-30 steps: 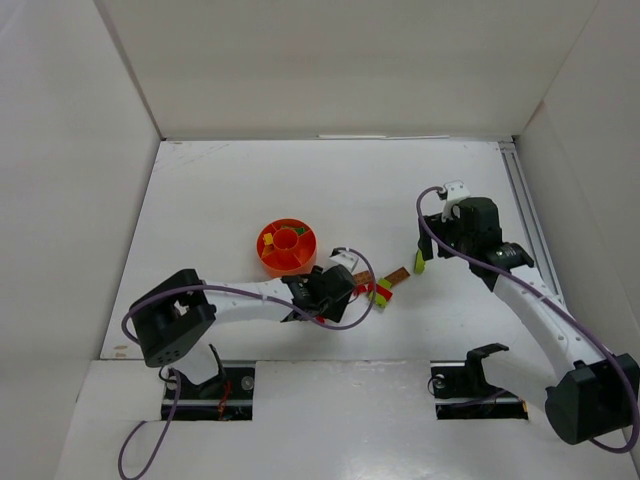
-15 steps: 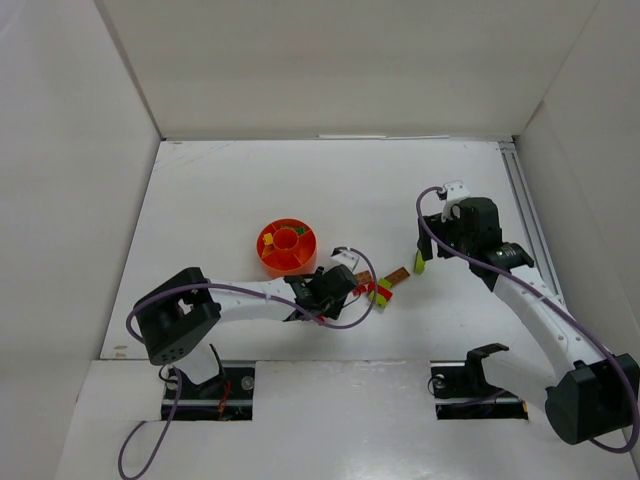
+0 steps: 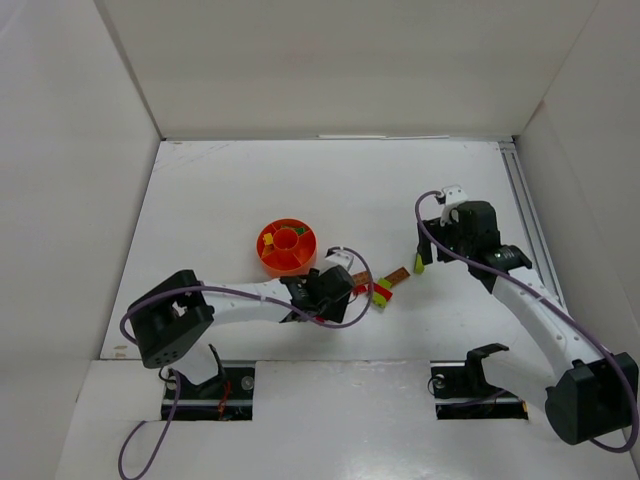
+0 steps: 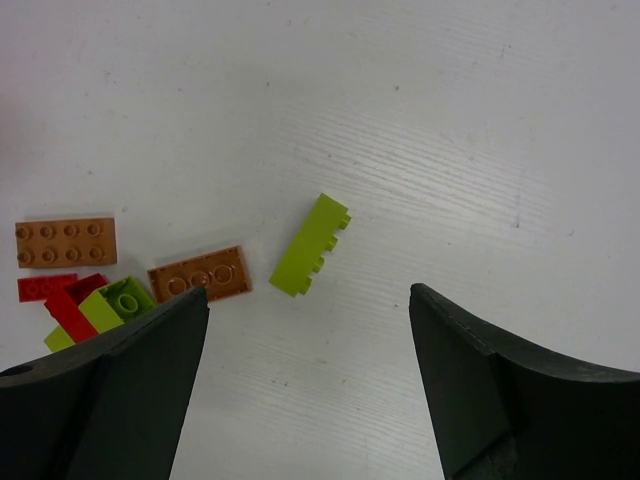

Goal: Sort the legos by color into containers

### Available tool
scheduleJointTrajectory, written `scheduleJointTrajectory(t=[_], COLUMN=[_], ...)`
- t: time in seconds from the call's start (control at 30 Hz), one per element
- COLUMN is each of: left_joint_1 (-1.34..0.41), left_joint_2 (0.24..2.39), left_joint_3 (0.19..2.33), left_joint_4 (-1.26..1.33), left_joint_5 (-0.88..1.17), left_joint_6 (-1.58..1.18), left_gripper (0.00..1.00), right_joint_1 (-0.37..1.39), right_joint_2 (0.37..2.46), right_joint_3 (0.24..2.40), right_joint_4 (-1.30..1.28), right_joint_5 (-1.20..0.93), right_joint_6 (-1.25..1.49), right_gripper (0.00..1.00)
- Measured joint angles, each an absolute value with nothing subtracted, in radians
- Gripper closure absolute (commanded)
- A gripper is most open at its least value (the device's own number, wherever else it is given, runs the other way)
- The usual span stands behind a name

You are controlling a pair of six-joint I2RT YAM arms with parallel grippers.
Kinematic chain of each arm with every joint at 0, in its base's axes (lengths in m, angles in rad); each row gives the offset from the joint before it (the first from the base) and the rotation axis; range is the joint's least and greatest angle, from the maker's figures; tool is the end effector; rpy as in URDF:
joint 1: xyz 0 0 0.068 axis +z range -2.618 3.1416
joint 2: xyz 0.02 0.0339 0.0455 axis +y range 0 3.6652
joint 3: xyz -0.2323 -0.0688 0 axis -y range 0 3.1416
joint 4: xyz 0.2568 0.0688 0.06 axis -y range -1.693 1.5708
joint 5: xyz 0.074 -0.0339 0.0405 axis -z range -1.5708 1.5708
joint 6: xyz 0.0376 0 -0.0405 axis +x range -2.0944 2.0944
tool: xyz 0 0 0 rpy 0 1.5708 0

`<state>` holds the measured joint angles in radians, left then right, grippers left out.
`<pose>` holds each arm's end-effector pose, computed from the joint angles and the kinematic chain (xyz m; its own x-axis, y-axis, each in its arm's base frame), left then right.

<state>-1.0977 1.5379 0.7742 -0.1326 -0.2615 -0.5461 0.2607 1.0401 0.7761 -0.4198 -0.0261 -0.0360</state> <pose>0.1491 -0.2699 0.1252 -0.7125 0.2909 -0.6385 0.4871 0.8600 -0.1518 0.2437 0.0660 0.2343 -0.6000 -0.1973 -0.7753 -0.2990 0.9542 -0.0114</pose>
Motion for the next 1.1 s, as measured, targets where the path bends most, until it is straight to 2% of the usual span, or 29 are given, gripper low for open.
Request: scheduleJointTrajectory(t=[0.13,0.27,0.3,0.47,0.77,1.1], left_joint_1=[-1.1,-1.1,-1.1,-1.114,-1.133,-1.118], left_joint_2=[1.516,1.509,1.51,1.526,1.532,1.411], left_joint_3=[0.756,0.75,0.751,0.769,0.827,1.053], left_joint_4=[-0.142,-0.149,-0.15,-0.177,-0.315,-0.49], left_joint_5=[-0.255,-0.258,-0.262,-0.286,-0.327,-0.495], left_joint_6=[-0.585,-0.614,-0.62,-0.64,-0.683,-0.708], left_gripper=[0.49,0.56,0.62,0.64,0.66,0.63], right_joint_1=[0.261,0.254,0.253,0.249,0.249,0.249], right_joint_2=[1.04,1.04,1.04,1.037,1.012,1.001], right_joint_3=[0.769,0.768,0.768,0.768,0.768,0.768], right_joint_4=[-0.42,-0.42,-0.42,-0.42,-0.42,-0.421], right_joint_5=[-0.026,-0.027,-0.027,-0.027,-0.027,-0.033], right_joint_6=[-0.036,-0.036,-0.036,-0.036,-0.036,-0.037], right_gripper=[0.14,0.14,0.14,0.14,0.14,0.14])
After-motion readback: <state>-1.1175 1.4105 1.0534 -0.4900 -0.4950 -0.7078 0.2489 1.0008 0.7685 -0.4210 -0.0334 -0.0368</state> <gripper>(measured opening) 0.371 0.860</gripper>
